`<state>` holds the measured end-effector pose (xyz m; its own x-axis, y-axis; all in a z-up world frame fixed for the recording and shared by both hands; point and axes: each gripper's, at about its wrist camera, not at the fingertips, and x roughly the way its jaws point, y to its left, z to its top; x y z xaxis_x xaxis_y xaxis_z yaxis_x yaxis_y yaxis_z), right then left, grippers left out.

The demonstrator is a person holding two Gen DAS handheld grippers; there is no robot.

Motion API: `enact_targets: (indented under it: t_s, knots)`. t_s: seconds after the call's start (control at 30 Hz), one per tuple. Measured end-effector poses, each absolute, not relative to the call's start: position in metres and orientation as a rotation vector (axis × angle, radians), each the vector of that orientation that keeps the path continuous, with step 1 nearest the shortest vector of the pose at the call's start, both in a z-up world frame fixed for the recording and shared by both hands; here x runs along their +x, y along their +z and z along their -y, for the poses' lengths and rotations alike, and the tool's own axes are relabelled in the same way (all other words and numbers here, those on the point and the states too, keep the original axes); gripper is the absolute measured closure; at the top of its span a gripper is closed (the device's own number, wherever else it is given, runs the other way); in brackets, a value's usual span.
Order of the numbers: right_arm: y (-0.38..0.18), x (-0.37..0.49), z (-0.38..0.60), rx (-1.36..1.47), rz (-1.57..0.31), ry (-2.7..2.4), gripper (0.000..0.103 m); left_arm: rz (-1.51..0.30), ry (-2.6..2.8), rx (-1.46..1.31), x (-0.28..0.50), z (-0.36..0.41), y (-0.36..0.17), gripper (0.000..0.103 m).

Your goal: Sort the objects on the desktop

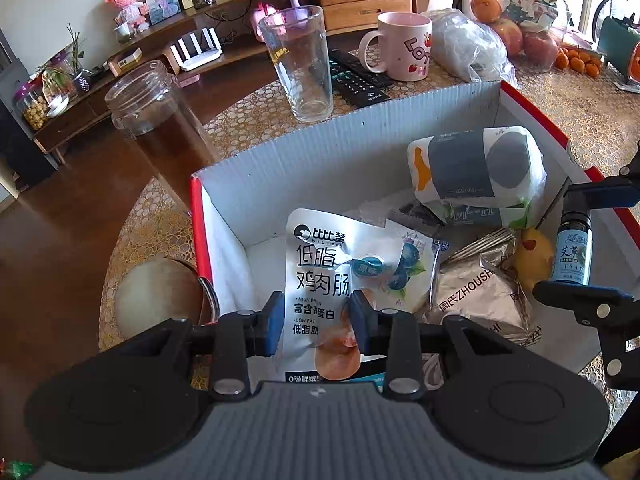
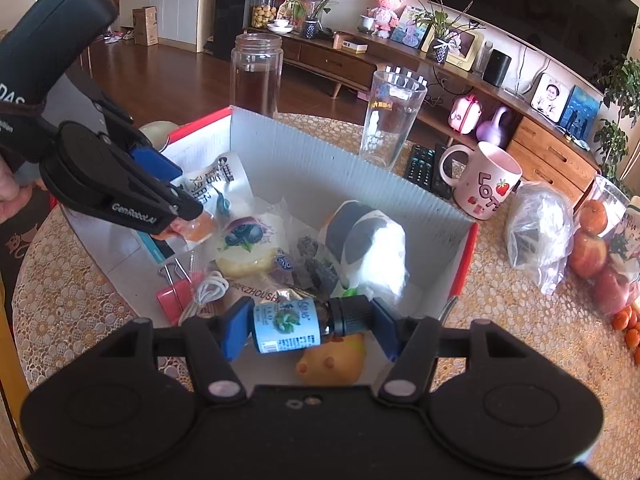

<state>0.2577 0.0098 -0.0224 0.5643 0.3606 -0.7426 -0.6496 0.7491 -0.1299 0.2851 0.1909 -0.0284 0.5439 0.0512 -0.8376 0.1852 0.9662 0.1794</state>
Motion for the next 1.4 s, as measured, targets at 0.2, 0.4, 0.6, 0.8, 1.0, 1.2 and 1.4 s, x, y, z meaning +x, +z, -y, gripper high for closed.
enact_targets:
  t_s: [0.2, 0.4, 0.6, 0.8, 1.0, 1.2, 1.4]
  knots:
    - [-0.028, 0.256, -0.011, -0.411, -0.773, 0.614, 0.042, -1.008, -0.090, 0.266, 0.286, -0.187, -0.033, 0.068]
    - [-0.022, 0.255, -0.010, -0.378, -0.762, 0.624, 0.029, -1.019, -0.112, 0.236, 0.284, -0.189, -0.033, 0.061]
    - [-0.011, 0.247, -0.004, -0.333, -0.745, 0.648, 0.022, -0.965, -0.094, 0.193, 0.273, -0.192, -0.022, 0.035]
    - [0.001, 0.235, 0.006, -0.304, -0.722, 0.669, 0.021, -0.889, -0.088, 0.107, 0.253, -0.199, 0.000, 0.030]
    - [0.011, 0.226, 0.017, -0.271, -0.701, 0.660, 0.021, -0.820, -0.064, 0.043, 0.231, -0.198, 0.014, 0.020]
    - [0.020, 0.218, 0.032, -0.223, -0.671, 0.654, 0.018, -0.765, -0.046, 0.017, 0.210, -0.194, 0.018, 0.020]
    - [0.026, 0.206, 0.046, -0.173, -0.634, 0.658, 0.013, -0.709, -0.013, -0.059, 0.190, -0.192, 0.024, 0.020]
